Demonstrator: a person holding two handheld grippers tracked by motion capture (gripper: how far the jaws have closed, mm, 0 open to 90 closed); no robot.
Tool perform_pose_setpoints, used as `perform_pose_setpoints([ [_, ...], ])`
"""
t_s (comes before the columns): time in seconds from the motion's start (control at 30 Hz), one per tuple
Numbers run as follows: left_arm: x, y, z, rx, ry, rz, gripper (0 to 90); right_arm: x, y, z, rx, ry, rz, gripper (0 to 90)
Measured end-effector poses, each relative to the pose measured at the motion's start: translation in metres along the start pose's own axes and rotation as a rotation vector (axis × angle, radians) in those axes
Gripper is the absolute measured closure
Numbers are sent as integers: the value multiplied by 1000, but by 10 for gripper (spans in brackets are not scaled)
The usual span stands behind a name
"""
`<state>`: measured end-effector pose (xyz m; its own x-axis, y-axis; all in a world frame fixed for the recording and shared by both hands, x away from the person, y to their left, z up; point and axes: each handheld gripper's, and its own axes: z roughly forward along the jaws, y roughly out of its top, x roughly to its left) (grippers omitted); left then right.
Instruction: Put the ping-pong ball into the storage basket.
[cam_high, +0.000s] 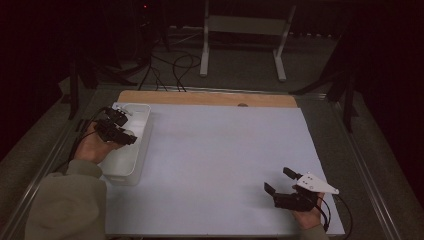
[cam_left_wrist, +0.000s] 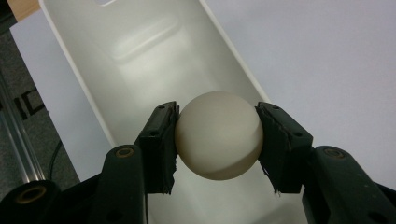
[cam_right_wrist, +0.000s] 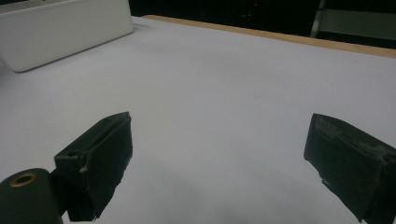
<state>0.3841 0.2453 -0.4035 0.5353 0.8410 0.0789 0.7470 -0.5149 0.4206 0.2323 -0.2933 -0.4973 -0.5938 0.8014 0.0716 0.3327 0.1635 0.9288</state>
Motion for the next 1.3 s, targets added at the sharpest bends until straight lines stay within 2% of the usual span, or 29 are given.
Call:
perform_pose_setpoints([
  [0.17, 1, -1, 0, -10, -1, -12, 483, 0, 0, 0, 0, -1, 0, 71],
  [0.2, 1, -1, -1, -27, 15, -15, 415, 0, 0, 0, 1, -1, 0, 71],
  [0.23, 1, -2, -1, -42, 15, -19, 306, 0, 0, 0, 0, -2, 0, 71],
  [0.27, 2, -1, -2, -46, 12, -32, 189, 0, 0, 0, 0, -1, 0, 71],
  [0.3, 3, -1, -2, -46, 13, -49, 118, 0, 0, 0, 1, -2, 0, 71],
  [0.4, 4, -2, -2, -34, 12, -49, 11, 0, 0, 0, 0, -2, -2, 71],
  [0.73, 4, -3, -4, -59, 14, -50, 2, 0, 0, 0, 0, -1, -1, 71],
  [1.3, -4, -3, -10, -118, -5, -13, 2, 0, 0, 0, -1, -2, 0, 71],
])
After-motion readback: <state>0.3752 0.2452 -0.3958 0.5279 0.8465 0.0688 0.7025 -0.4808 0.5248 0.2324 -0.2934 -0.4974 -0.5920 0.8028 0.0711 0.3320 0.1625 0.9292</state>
